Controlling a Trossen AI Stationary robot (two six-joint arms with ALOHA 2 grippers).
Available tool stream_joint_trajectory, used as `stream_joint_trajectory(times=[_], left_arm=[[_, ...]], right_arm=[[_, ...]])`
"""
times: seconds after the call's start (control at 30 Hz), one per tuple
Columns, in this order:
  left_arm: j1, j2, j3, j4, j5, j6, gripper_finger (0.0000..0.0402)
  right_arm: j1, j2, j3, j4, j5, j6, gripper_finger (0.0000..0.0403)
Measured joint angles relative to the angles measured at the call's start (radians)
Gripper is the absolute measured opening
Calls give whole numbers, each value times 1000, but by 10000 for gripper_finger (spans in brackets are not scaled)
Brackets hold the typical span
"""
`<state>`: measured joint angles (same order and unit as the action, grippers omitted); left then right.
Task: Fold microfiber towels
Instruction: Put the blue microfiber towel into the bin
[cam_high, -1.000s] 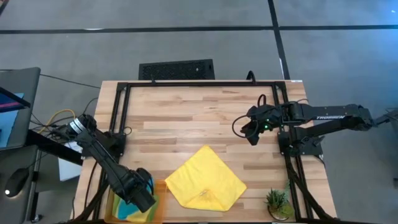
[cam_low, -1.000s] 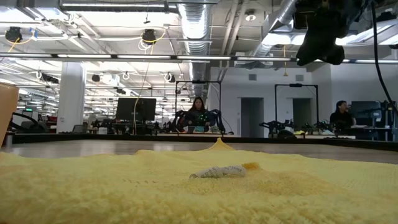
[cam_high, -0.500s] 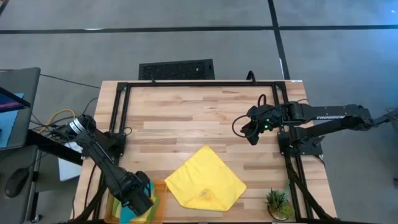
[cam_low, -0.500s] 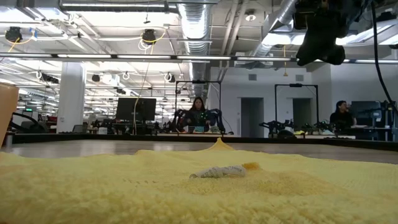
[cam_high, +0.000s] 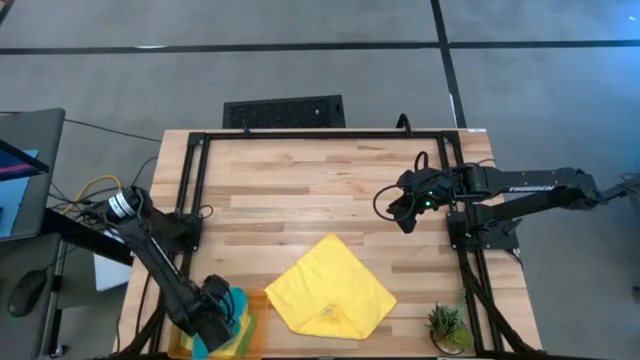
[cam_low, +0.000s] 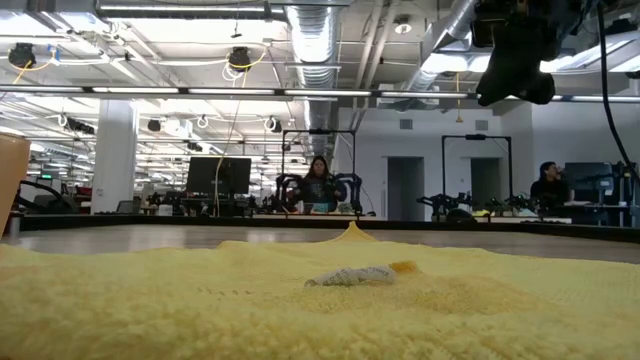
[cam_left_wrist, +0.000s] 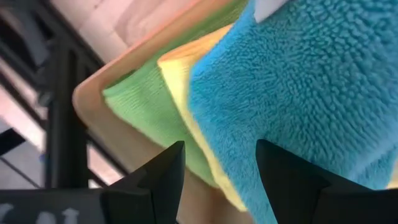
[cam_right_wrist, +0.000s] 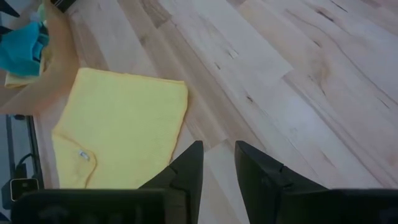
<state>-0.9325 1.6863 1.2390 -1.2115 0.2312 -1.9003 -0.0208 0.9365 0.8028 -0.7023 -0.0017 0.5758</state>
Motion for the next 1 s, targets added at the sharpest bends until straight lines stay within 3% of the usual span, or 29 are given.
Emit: stream_joint_trajectory(times=[0.27,0.43,0.6,0.77,1.0], left_arm=[[10,0,-91,107,-6,22,190],[10,0,-145,91,10,-37,190],[10,0,-171,33,90,-86,190],[10,1,-136,-109,120,-74,190],[14,-1,-8,-69,-6,46,190]], right_arm=[[0,0,0,0,0,1,116],[0,0,0,0,0,1,116],[0,0,0,0,-1,19,116],[0,0,0,0,-1,24,116],[0,0,0,1,-1,34,116]])
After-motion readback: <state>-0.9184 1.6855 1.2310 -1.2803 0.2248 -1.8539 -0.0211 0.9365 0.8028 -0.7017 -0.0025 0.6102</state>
